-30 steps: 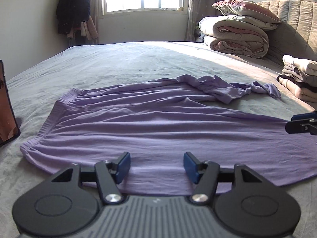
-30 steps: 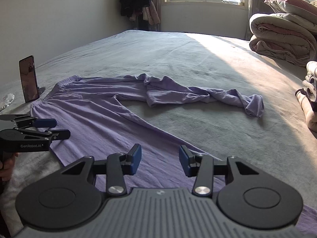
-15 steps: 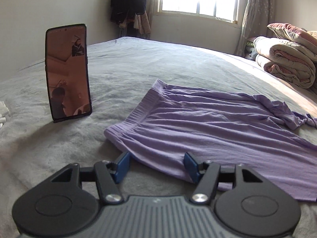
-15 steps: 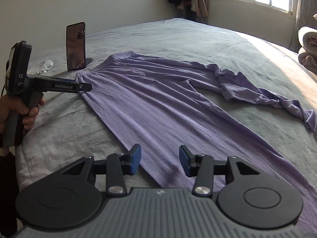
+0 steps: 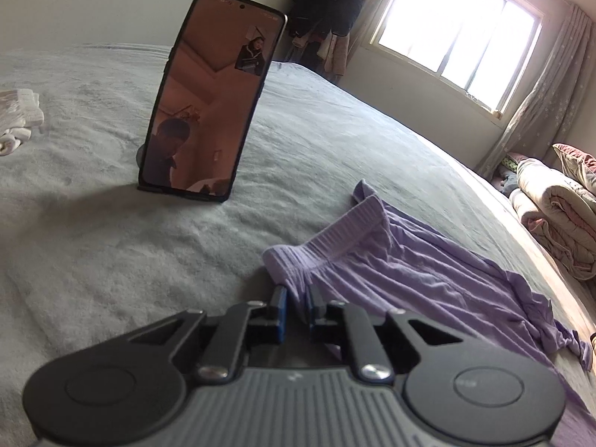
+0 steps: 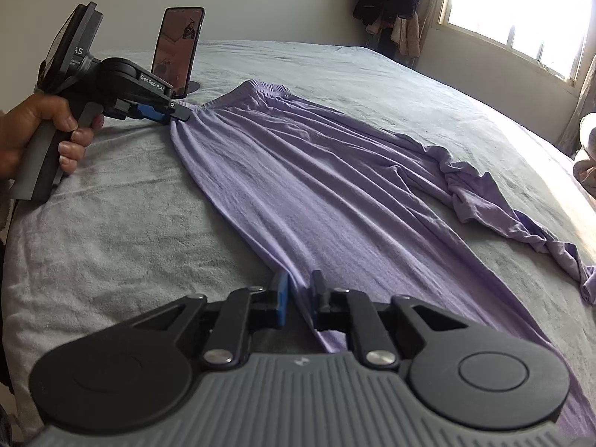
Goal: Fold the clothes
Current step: 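Grasp the ribbed hem with both grippers and pull it taut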
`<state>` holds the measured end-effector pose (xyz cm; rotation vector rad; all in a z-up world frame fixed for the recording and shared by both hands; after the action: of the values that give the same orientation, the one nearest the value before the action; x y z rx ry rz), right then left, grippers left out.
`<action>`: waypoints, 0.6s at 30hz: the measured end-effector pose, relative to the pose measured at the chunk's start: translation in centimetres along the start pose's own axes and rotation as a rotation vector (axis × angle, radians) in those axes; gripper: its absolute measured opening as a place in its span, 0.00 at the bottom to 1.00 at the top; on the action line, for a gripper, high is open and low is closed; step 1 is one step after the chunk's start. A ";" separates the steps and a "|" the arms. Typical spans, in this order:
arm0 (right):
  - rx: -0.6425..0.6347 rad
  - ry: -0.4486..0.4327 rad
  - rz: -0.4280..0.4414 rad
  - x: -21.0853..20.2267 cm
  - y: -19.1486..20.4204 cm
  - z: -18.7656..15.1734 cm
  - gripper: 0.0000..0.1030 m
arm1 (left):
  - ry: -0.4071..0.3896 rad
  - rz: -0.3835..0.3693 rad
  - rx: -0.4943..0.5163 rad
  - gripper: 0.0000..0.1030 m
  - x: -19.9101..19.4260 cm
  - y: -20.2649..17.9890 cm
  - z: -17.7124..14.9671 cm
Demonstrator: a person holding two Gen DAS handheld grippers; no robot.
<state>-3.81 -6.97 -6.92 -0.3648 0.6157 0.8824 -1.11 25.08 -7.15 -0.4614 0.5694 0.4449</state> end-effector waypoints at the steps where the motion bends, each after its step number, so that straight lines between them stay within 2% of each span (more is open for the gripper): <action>1: 0.000 0.002 0.007 0.0 0.0 0.1 0.02 | 0.001 -0.003 -0.017 0.01 0.0 0.2 0.1; 13: -0.025 0.028 0.162 -1.3 2.0 0.5 0.02 | -0.053 0.104 -0.045 0.01 -2.2 1.6 0.4; 18: -0.042 0.044 0.163 -0.4 2.4 -0.1 0.06 | -0.028 0.133 0.008 0.04 -1.5 1.4 -0.4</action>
<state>-6.00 -5.85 -6.81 -0.3766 0.6749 1.0469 -3.15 25.60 -6.93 -0.4102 0.5768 0.5750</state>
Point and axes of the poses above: each gripper's, at about its wrist camera, not at the fingertips, and x roughly the way its jaws point, y to its left, z to its top, the point moved 2 cm from there along x, roughly the way its jaws point, and after that the axes turned 9 degrees about z, right-handed, at the moved point
